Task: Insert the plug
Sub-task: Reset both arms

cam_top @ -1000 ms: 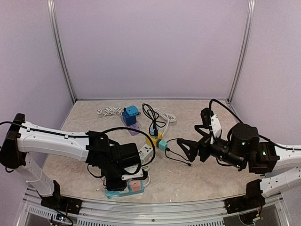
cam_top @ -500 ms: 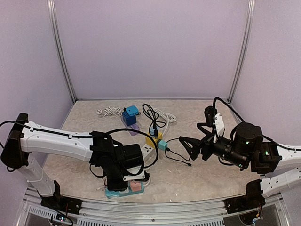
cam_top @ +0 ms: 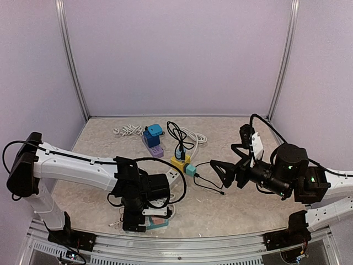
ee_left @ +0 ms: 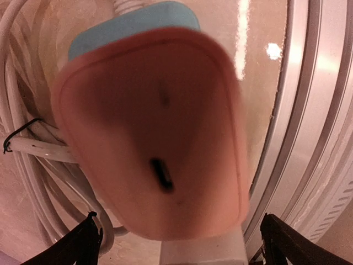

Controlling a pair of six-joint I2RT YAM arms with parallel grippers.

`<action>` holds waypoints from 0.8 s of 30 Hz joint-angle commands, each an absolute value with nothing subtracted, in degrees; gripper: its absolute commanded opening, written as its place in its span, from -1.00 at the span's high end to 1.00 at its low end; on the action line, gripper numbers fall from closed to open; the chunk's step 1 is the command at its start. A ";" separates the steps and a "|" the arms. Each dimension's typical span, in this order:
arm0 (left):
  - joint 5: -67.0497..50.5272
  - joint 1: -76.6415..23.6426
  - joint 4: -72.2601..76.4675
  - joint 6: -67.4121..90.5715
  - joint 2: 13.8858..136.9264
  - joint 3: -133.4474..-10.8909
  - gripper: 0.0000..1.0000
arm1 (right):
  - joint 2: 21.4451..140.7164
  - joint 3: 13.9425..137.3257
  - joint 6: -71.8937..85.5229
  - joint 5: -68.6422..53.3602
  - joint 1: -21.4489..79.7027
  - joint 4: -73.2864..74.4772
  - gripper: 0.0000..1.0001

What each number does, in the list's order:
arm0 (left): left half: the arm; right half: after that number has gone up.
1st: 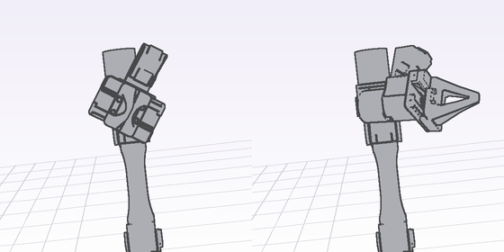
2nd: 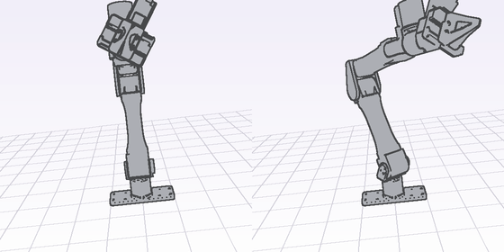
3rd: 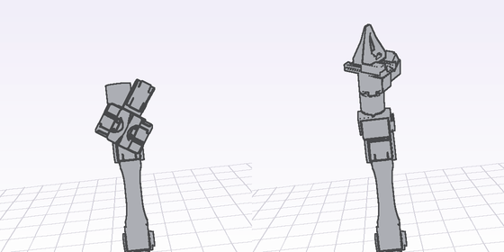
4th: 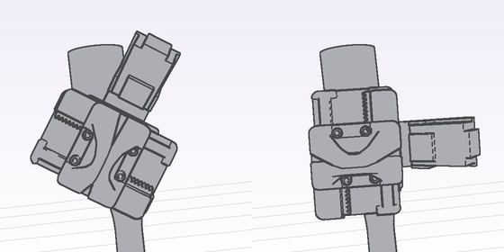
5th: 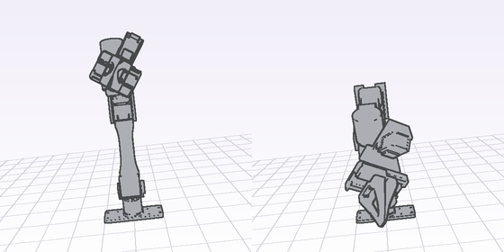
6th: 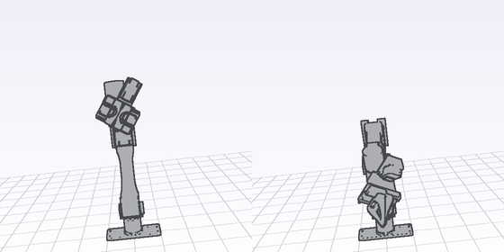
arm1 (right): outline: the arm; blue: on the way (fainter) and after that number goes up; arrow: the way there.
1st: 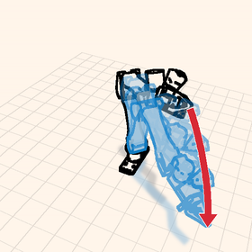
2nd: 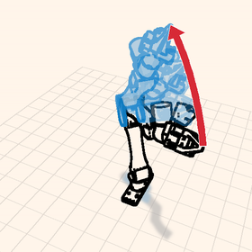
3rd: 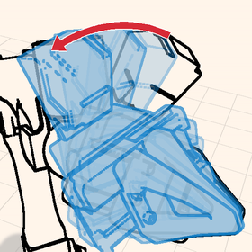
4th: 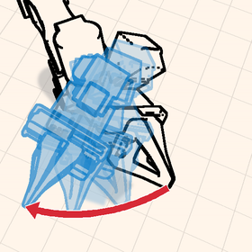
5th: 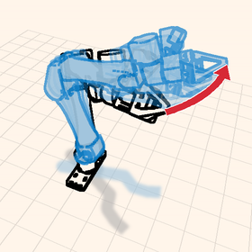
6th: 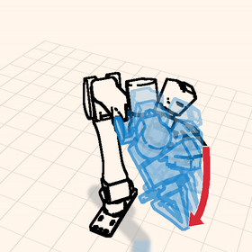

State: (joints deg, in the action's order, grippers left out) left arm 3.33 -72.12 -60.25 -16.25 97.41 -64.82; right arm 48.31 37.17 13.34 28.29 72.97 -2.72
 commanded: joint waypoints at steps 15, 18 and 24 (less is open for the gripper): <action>-1.97 -47.94 -83.79 -43.58 91.19 -94.33 -0.97 | 57.65 48.66 23.83 26.04 58.65 15.53 -0.99; -1.98 -34.25 -78.26 -38.17 90.93 -98.49 -0.97 | 58.39 49.72 24.33 24.67 49.80 18.11 -0.99; -9.15 -12.39 -63.12 -31.23 83.82 -90.91 -0.98 | 58.97 46.91 25.21 12.41 28.06 17.13 -0.99</action>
State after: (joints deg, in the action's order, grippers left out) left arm -3.16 -22.02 -70.87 -36.86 90.35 -96.66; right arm 58.37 48.36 23.33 21.80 39.00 14.85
